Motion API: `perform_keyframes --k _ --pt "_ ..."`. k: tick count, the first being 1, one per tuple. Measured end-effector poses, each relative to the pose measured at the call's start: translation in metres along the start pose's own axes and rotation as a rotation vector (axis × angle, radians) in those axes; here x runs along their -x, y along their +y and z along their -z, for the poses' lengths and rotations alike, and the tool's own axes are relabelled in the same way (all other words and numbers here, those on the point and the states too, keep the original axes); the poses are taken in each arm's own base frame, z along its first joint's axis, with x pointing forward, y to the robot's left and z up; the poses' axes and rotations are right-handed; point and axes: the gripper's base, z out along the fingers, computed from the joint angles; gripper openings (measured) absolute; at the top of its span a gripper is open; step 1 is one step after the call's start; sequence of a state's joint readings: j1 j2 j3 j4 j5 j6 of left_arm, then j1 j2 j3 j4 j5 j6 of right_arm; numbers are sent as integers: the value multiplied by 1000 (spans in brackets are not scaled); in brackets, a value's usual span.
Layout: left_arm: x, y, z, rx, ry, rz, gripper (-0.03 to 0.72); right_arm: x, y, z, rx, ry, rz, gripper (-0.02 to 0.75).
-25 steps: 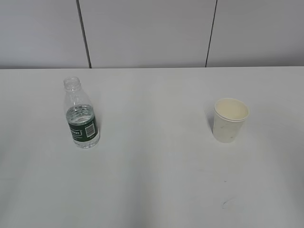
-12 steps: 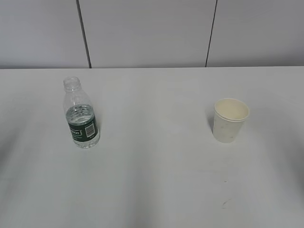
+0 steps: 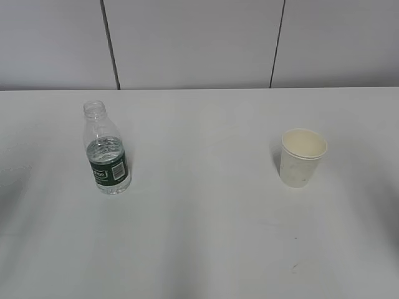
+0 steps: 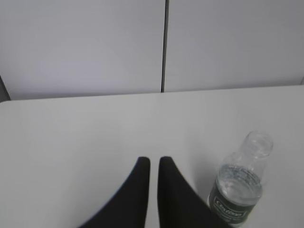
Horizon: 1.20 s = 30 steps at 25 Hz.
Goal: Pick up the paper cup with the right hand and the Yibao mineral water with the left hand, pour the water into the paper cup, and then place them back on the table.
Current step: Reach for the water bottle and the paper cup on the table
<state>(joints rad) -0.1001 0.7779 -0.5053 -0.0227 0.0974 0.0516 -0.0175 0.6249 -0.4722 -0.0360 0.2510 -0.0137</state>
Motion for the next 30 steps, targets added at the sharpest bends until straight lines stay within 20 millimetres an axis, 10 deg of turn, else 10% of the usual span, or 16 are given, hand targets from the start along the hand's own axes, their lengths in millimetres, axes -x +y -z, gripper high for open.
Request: perform_keyframes --k 12,19,30 --pt "-19 0 -39 -2 129 11 76 1 0 -19 3 -1 1 533" --pt "-34 0 -68 11 185 85 630 3 0 -19 3 -18 1 533" --pt "-48 -23 -87 -83 155 -14 563 -43 4 -29 10 -68 1 533"
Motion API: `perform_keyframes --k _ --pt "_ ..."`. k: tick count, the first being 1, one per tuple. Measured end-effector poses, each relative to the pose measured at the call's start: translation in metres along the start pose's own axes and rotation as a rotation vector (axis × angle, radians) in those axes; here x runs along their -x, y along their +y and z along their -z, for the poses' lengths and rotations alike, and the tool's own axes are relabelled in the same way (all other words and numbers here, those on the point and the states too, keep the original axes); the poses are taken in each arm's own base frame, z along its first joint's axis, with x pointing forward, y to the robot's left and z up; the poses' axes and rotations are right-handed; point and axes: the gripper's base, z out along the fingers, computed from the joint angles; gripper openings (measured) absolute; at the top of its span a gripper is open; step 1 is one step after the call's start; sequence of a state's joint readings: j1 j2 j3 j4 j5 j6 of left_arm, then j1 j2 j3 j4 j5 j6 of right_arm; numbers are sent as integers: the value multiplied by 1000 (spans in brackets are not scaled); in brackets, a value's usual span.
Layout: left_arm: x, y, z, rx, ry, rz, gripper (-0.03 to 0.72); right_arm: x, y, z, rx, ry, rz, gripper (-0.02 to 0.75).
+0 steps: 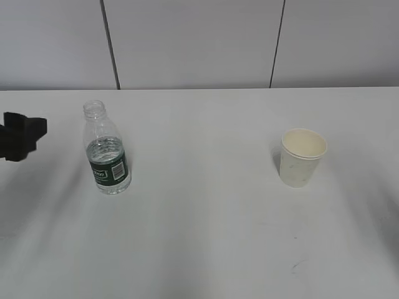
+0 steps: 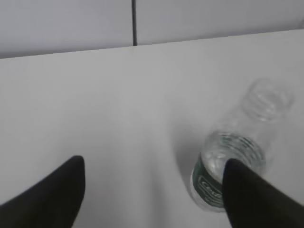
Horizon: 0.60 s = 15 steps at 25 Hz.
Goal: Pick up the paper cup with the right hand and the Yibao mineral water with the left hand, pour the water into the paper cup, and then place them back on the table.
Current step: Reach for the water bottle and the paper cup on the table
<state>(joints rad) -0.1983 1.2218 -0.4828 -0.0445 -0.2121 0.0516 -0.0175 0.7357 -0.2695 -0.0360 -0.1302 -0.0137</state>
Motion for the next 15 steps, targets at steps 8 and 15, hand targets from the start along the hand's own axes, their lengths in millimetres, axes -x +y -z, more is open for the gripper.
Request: perform_keyframes --k 8,15 --pt "-36 -16 4 -60 -98 -30 502 -9 1 -15 5 -31 0 533" --pt "-52 -16 6 -71 -224 -2 483 -21 2 -36 12 -57 -29 533"
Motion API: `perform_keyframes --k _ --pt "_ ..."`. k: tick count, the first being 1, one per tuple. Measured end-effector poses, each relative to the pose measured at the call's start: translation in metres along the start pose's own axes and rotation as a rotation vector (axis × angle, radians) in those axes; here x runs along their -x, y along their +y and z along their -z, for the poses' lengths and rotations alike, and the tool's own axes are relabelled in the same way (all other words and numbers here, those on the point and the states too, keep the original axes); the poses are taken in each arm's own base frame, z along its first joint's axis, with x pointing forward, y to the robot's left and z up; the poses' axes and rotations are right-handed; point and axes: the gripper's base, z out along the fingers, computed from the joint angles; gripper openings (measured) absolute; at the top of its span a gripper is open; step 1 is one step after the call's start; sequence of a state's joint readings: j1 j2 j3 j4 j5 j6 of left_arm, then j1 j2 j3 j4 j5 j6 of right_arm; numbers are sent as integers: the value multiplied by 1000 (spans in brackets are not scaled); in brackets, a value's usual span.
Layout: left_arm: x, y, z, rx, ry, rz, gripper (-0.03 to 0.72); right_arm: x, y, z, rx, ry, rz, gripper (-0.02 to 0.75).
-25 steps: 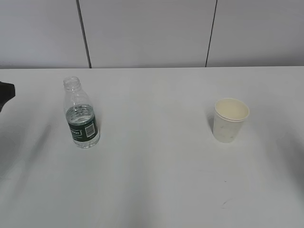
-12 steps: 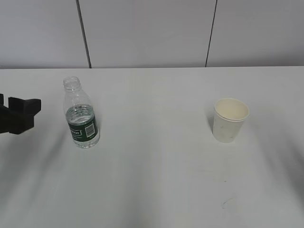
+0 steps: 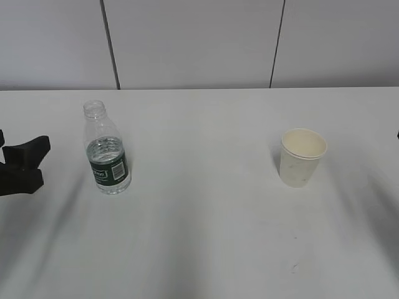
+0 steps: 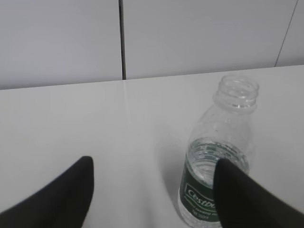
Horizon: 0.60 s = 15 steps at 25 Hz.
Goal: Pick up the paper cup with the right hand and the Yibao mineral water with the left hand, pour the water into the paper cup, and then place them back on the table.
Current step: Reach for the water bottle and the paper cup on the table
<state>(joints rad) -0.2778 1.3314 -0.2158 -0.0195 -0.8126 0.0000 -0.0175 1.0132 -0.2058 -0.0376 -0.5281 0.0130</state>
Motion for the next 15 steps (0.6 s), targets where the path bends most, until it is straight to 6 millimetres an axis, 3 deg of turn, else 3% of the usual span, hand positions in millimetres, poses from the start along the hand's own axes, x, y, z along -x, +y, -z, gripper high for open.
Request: perform_keyframes --k 7,15 --pt "-14 -5 -13 -58 -22 -35 480 -23 11 -19 119 -52 59 533" --pt "-28 -9 -24 -94 -39 -40 455 -63 21 -46 227 27 41 533"
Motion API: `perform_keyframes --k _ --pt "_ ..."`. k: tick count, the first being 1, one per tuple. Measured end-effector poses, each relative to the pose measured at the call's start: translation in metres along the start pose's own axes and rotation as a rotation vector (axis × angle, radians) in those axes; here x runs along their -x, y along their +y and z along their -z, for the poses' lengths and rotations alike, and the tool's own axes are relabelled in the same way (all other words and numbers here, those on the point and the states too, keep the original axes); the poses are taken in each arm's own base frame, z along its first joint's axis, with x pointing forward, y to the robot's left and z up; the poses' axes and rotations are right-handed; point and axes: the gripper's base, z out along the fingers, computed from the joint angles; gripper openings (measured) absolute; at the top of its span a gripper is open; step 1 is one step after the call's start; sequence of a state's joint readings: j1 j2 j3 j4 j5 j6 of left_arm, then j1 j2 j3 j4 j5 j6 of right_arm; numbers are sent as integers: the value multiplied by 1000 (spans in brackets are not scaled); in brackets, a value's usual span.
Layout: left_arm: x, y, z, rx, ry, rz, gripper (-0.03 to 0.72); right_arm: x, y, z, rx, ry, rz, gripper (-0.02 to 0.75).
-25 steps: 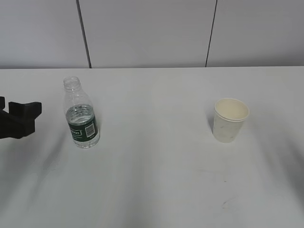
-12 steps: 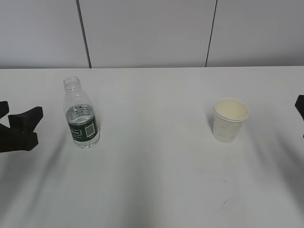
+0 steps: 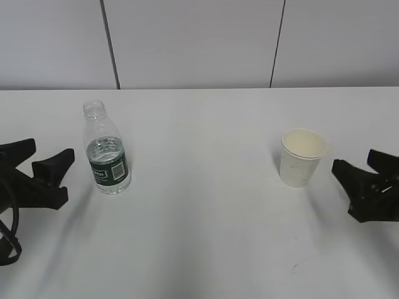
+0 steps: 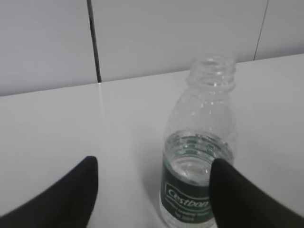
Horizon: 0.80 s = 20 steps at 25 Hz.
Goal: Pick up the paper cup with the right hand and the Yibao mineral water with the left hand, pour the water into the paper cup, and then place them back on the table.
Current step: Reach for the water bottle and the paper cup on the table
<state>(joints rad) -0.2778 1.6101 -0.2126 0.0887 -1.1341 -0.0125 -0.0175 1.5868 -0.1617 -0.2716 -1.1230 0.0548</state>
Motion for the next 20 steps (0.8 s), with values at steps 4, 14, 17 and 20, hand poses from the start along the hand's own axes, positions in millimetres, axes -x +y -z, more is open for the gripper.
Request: perform_keyframes --k 4,14,17,20 --pt "-9 -5 -3 -52 40 -19 448 -24 -1 -8 -1 112 -23 533" --pt "-22 -7 -5 -84 96 -25 447 -39 -5 -12 -42 170 -53 533" --pt "-22 -7 -5 -84 97 -25 445 -39 -5 -12 -43 168 -53 533" --pt "-22 -7 -5 -84 97 -24 445 -39 -4 -12 -28 169 -48 533"
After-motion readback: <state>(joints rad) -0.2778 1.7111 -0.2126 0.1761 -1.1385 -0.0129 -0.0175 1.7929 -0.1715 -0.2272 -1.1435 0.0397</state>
